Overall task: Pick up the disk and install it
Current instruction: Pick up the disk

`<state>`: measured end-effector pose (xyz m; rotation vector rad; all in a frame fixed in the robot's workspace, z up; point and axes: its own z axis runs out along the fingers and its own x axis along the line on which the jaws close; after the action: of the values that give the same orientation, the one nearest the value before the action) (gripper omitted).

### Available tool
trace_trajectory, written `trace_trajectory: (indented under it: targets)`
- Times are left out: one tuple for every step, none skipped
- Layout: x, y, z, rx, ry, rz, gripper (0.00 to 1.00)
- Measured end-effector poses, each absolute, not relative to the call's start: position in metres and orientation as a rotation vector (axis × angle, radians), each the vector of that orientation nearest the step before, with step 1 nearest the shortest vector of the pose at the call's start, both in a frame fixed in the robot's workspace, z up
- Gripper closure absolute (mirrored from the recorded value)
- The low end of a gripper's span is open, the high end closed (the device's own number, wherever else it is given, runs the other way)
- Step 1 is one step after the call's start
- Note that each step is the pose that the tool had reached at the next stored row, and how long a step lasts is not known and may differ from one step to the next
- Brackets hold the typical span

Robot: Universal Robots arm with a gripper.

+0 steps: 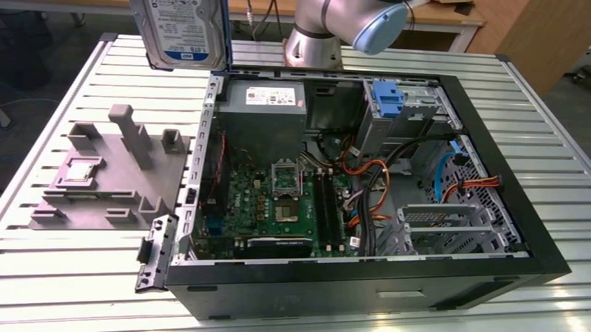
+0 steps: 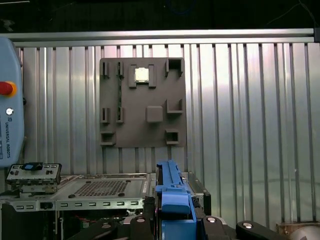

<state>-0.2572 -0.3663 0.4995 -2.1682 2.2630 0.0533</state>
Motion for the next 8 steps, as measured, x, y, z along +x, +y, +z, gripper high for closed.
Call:
trace_trajectory:
  targets:
    - [-0.2555,-0.3664,0.4995,-2.168,2.263,0.053,0.63]
    - [-0.2539,-0.3664,0.4994,-2.168,2.263,0.054,0.63]
    - [-0.2526,-0.3663,0.4994,-2.168,2.263,0.054,0.63]
    - [-0.252,-0.3664,0.4995,-2.168,2.263,0.054,0.63]
    - [-0.2519,-0.3664,0.4995,-2.168,2.263,0.054,0.63]
    - [-0.2517,-0.367,0.4994,-2.168,2.263,0.054,0.63]
    - [-0.2515,-0.3679,0.4994,-2.168,2.263,0.054,0.63]
    - [-0.2514,-0.369,0.4994,-2.168,2.263,0.054,0.63]
